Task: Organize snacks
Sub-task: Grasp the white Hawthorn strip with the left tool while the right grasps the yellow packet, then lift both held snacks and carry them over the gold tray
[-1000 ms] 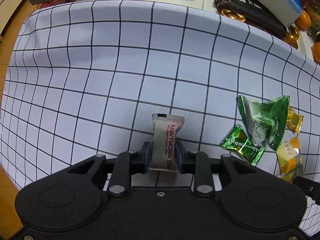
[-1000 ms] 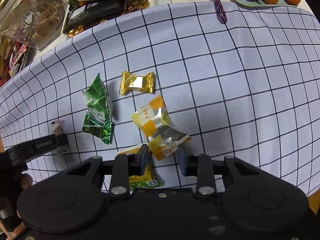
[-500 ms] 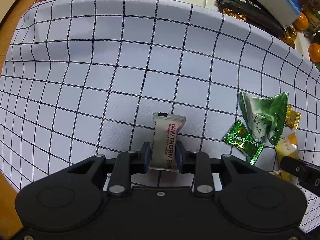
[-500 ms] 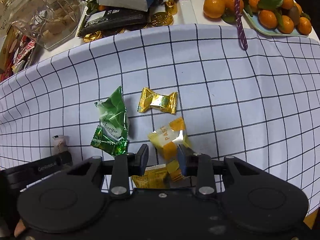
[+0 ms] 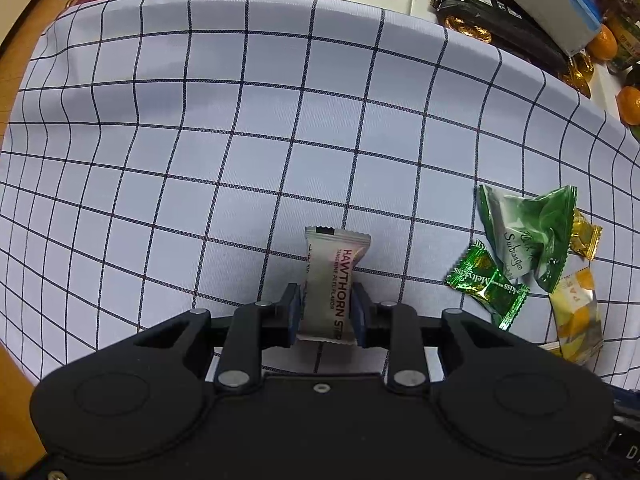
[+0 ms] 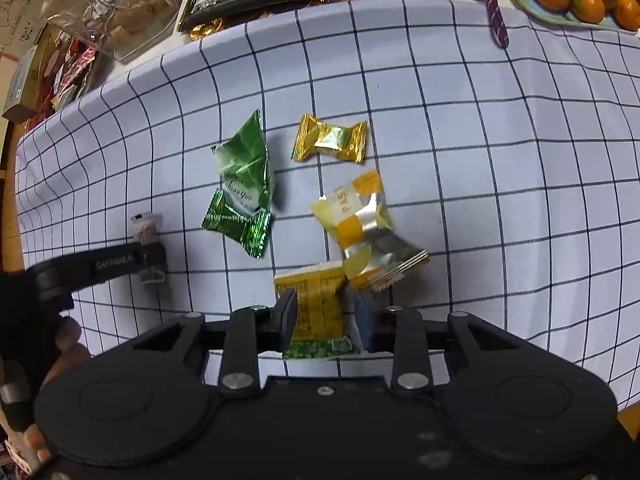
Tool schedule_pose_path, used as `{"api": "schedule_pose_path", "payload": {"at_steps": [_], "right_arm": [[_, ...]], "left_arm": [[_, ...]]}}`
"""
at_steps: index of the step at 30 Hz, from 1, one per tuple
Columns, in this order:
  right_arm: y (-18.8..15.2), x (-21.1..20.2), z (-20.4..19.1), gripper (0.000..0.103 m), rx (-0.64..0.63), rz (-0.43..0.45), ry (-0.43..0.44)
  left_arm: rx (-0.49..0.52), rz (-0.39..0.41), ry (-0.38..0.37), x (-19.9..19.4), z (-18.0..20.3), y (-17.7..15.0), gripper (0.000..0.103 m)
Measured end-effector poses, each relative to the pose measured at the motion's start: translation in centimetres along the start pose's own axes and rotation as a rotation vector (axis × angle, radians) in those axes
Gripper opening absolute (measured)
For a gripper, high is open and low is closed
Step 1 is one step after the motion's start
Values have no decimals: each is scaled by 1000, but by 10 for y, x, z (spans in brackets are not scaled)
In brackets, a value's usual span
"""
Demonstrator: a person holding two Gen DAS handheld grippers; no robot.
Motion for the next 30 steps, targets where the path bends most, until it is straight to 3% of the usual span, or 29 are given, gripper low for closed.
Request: {"api": "schedule_pose_path", "payload": {"at_steps": [6,18,24,30], "right_arm": [[-12,12,-13,34,-11,-42,3],[-20,41,-23,40,-68,-61,-94],[-20,32,-37,35,-108,-21,-41],[13,-5,-26,35,-95,144,-48]], "left_arm": [[-3,-1,-7,1,0,1,40],[2,3,-7,3,-3,0,40],[3,2,-8,4,-2,0,40],[3,3,-7,5,-3,0,40]]}}
Point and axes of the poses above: each gripper's, at about its wrist camera, not at the fingertips, and x roughly the way its jaws point, z to its right, y to its top, the point moved 10 cm from there along x, roughly the way its jaws point, and after that the axes turned 7 degrees about z, right-handed, at the moved point
